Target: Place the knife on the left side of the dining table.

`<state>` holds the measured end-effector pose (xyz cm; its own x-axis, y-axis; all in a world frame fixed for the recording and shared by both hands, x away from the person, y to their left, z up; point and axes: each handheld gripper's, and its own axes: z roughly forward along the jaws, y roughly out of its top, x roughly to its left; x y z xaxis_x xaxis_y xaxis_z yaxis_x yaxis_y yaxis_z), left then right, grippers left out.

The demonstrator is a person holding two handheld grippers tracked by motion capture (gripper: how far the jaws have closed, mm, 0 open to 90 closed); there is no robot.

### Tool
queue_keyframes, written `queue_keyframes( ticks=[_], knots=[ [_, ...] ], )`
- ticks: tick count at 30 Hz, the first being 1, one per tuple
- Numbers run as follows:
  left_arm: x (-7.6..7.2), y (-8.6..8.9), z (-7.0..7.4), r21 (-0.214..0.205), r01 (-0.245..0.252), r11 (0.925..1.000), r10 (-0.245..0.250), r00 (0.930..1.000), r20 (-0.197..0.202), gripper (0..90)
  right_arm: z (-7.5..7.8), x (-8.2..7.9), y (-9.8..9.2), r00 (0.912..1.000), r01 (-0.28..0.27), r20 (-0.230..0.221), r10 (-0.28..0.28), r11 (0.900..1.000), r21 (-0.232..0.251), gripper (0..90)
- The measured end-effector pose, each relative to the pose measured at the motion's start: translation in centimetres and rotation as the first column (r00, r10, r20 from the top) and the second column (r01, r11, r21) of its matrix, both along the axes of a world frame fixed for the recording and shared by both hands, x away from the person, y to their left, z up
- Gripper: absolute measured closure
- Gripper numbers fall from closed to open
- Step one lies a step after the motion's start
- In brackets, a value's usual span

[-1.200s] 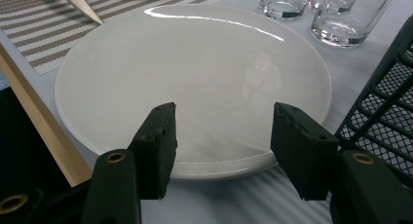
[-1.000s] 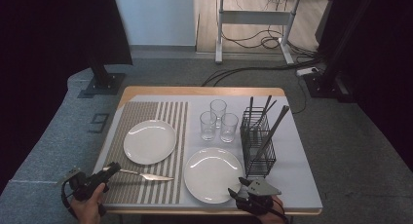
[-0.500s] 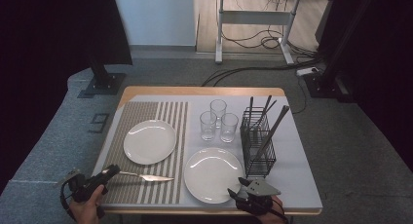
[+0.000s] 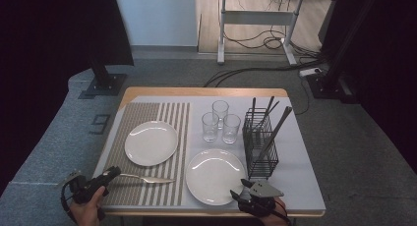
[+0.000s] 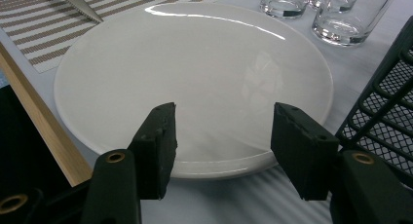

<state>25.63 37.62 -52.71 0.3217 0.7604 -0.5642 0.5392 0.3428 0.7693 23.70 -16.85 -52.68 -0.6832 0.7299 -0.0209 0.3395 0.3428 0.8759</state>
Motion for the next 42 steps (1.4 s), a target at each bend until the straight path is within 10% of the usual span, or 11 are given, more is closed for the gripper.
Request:
queue_keyframes(
  ticks=[42],
  knots=[
    [0.6, 1.3, -1.7, 0.031, -0.017, 0.9994, 0.020, 0.9935, -0.112, 60.0, -0.1, 0.0, 0.1, 0.9999, -0.008, -0.008, 0.007, 1.0000, -0.006, 42.6]
  ],
)
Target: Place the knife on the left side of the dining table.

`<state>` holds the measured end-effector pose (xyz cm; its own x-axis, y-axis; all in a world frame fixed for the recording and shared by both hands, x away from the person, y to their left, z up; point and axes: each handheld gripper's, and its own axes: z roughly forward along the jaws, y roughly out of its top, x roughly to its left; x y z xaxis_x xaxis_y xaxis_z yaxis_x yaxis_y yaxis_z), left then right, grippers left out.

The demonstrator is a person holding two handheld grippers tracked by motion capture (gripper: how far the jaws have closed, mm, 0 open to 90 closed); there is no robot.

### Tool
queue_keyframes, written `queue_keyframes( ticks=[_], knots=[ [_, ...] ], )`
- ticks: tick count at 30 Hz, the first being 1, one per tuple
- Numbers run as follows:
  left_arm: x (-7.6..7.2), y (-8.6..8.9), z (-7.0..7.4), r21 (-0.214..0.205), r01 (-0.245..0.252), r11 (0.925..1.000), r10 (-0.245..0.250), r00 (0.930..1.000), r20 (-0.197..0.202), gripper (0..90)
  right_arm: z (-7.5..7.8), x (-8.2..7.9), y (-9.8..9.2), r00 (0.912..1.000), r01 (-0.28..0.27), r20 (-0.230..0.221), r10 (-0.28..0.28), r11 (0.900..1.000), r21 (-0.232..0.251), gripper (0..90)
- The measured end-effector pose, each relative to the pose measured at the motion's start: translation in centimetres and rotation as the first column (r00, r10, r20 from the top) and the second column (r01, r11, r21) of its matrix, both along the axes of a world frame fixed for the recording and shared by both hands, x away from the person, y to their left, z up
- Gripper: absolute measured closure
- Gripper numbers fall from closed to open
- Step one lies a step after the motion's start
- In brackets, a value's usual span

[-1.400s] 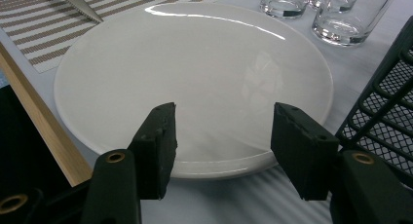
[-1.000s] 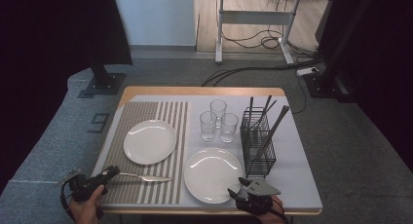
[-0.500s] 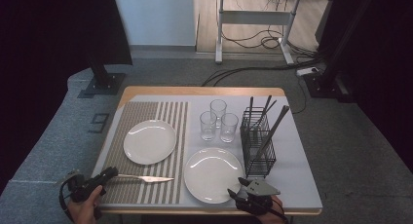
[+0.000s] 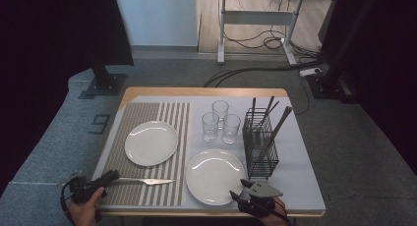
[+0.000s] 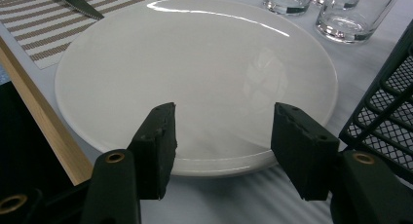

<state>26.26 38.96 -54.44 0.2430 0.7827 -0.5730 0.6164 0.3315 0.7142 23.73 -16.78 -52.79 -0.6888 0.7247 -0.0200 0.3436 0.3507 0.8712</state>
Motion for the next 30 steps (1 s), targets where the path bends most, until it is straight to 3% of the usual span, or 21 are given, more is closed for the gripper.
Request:
queue_keyframes(
  ticks=[11, 17, 30],
  knots=[
    [0.20, 0.10, -0.21, 0.008, -0.013, 0.9999, 0.013, 0.9997, -0.021, 58.9, -0.02, 0.00, 0.00, 1.0000, -0.001, 0.000, 0.001, 1.0000, -0.004, 42.6],
    [0.03, 0.31, 0.00, 0.004, -0.039, 0.9992, 0.039, 0.9992, -0.001, 57.3, 0.00, -0.01, -0.01, 1.0000, -0.002, 0.001, 0.002, 1.0000, -0.002, 42.6],
    [0.02, 0.17, 0.23, 0.009, -0.030, 0.9995, 0.030, 0.9995, 0.010, 57.1, 0.03, -0.03, -0.05, 1.0000, -0.001, 0.002, 0.001, 1.0000, -0.003, 42.5]
  ],
)
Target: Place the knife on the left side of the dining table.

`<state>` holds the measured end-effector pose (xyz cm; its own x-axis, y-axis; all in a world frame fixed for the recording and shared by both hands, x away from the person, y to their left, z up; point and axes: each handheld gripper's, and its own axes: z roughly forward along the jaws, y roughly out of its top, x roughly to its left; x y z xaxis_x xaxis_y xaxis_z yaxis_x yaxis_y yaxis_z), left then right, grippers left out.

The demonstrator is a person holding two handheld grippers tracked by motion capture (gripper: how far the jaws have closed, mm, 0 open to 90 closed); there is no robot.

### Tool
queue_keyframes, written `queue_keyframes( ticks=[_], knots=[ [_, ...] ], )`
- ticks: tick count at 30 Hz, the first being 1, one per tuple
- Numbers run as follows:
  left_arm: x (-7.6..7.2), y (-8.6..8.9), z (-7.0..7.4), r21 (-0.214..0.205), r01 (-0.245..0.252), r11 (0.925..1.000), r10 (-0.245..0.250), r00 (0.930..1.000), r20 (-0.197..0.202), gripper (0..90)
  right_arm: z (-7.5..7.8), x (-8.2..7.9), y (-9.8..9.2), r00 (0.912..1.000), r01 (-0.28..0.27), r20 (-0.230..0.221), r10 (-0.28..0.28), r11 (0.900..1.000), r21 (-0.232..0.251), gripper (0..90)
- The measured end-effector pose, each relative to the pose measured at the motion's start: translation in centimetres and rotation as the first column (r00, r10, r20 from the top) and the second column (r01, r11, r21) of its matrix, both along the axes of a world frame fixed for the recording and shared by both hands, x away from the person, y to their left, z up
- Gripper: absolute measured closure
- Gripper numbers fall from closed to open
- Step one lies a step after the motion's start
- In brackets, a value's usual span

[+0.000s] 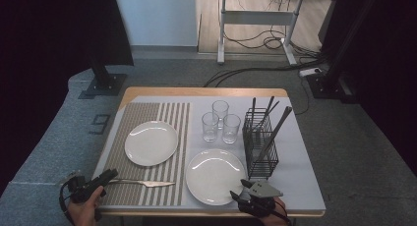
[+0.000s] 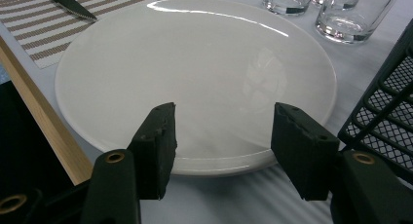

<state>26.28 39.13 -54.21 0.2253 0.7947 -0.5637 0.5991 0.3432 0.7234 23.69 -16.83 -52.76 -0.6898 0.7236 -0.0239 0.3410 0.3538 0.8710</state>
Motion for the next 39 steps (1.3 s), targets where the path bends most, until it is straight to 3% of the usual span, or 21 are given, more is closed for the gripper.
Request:
queue_keyframes(
  ticks=[22, 39],
  knots=[
    [0.5, -1.0, 0.7, 0.035, 0.026, 0.9990, -0.027, 0.9995, 0.016, 56.3, 0.0, -0.1, -0.1, 1.0000, 0.008, -0.001, -0.008, 1.0000, -0.002, 42.5],
    [0.9, -3.0, 2.0, 0.077, 0.069, 0.9946, -0.074, 0.9955, 0.060, 55.1, -0.1, -0.1, -0.1, 0.9999, 0.014, 0.003, -0.014, 0.9999, 0.001, 42.3]
  ],
)
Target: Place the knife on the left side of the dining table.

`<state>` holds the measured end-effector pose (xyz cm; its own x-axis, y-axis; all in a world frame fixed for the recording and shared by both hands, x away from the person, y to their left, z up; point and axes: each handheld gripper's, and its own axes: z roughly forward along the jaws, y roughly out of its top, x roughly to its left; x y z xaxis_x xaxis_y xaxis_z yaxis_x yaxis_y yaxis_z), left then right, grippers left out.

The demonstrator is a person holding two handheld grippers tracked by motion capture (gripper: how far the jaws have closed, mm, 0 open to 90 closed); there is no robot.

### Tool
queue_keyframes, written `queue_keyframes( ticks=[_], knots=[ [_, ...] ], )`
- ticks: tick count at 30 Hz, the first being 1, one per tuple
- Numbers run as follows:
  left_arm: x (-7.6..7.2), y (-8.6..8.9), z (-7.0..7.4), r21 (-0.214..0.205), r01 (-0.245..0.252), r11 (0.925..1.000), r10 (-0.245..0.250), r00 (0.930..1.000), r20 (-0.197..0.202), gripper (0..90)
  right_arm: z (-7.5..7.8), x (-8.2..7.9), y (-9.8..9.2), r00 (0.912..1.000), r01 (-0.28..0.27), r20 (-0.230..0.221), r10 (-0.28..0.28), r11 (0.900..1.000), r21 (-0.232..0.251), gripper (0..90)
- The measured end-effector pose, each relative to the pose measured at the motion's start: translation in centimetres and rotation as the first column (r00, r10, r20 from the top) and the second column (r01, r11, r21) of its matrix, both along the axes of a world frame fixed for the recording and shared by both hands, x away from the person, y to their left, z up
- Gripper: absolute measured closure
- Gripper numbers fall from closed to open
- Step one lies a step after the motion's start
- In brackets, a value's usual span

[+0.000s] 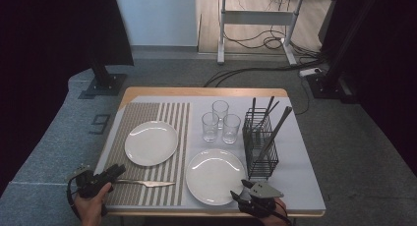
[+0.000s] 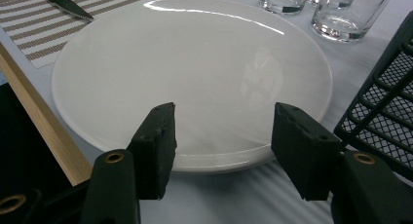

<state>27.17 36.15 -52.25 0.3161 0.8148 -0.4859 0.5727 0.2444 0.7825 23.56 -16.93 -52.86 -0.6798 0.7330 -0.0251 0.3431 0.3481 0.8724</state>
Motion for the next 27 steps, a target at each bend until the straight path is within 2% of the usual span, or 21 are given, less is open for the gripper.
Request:
queue_keyframes(
  ticks=[10, 19, 27],
  knots=[
    [0.2, -1.5, 0.8, 0.014, 0.035, 0.9993, -0.035, 0.9990, 0.028, 54.9, 0.0, -0.1, 0.0, 1.0000, 0.001, 0.004, -0.001, 1.0000, 0.006, 42.3],
    [0.3, -2.8, 1.3, 0.043, 0.072, 0.9965, -0.074, 0.9962, 0.046, 53.7, 0.0, -0.1, 0.0, 1.0000, 0.002, 0.004, -0.002, 1.0000, 0.003, 42.3],
    [0.4, -3.5, 1.7, 0.055, 0.082, 0.9951, -0.085, 0.9948, 0.056, 52.7, 0.0, -0.1, 0.0, 1.0000, 0.003, 0.006, -0.003, 1.0000, 0.001, 42.3]
  ],
)
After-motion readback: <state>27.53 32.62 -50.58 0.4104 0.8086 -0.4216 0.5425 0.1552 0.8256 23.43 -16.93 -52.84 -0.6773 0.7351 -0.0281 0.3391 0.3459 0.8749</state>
